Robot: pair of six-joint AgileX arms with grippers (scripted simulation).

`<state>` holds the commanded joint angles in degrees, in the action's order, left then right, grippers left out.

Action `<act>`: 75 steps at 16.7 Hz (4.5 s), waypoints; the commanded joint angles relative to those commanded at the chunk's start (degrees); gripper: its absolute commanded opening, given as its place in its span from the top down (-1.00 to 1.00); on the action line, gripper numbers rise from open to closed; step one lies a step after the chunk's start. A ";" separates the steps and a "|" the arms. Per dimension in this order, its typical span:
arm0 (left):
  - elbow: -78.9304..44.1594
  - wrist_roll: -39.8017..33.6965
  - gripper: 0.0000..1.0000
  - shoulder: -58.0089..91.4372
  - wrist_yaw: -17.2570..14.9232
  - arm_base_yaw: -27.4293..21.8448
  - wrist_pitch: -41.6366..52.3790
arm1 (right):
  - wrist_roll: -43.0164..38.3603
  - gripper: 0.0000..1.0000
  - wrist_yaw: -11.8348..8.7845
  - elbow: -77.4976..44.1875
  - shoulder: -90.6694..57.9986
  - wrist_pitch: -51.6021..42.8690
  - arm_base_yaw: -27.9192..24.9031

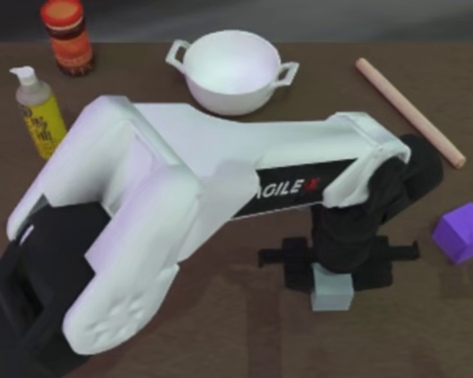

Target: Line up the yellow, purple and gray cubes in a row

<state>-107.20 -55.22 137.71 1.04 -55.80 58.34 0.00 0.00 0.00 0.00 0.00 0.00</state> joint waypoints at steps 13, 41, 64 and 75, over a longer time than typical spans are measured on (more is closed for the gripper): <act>0.00 0.00 -1.00 0.00 0.00 0.00 0.00 | 0.00 -1.00 0.00 0.00 0.00 0.00 0.00; 1.79 1.92 -1.00 -15.56 0.51 6.91 6.04 | 2.20 -1.00 -0.17 -9.25 -9.93 -6.12 -0.95; 104.90 53.12 -1.00 -134.63 -0.85 55.91 -56.25 | 19.48 -1.00 0.07 -76.85 -109.08 -56.36 -6.81; 107.20 55.22 -1.00 -137.71 -1.04 56.94 -58.34 | 19.98 -1.00 0.08 -77.13 -113.54 -53.64 -6.87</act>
<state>0.00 0.00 0.00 0.00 1.15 0.00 19.98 0.08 -77.13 -113.54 -53.64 -6.87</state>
